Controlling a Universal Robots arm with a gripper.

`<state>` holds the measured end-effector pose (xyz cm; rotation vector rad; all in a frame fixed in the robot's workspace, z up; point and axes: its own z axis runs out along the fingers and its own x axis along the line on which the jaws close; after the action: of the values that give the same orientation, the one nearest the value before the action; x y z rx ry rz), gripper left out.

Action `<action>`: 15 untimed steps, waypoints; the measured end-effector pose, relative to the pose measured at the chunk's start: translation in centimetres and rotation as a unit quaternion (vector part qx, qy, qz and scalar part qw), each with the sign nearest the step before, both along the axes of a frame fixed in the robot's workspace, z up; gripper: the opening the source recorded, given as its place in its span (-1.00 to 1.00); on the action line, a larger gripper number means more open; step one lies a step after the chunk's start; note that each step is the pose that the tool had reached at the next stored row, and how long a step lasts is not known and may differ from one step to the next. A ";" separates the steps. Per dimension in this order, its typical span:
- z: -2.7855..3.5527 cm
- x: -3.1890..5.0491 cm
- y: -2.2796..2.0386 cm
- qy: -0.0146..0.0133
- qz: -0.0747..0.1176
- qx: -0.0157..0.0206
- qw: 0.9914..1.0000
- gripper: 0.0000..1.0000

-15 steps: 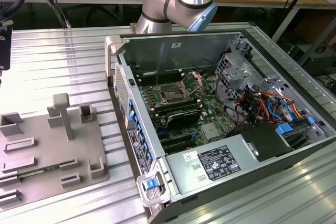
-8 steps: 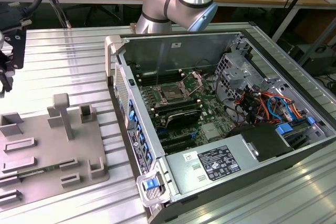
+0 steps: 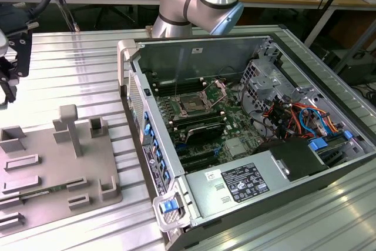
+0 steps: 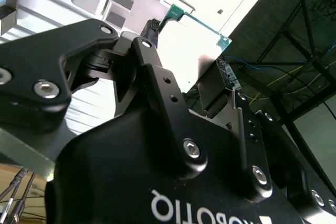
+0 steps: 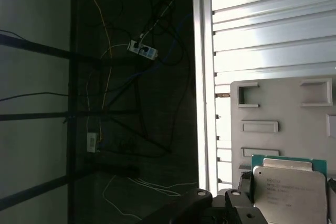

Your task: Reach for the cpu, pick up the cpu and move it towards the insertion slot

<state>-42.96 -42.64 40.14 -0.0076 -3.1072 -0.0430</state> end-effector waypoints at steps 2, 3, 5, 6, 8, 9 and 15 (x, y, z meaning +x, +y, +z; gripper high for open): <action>0.00 0.15 0.00 0.000 0.000 0.000 1.000 0.09; 0.00 0.22 -0.01 0.000 0.000 0.000 1.000 0.09; 0.00 0.32 0.00 0.000 0.000 0.000 1.000 0.09; 0.00 0.38 -0.01 0.000 0.000 0.000 1.000 0.09; 0.00 0.54 -0.01 0.000 0.000 0.000 1.000 0.09; 0.00 0.61 -0.01 0.000 0.000 0.000 1.000 0.09; 0.00 1.36 0.00 0.000 0.000 0.000 1.000 0.09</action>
<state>-41.60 -42.64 40.14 -0.0076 -3.1072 -0.0426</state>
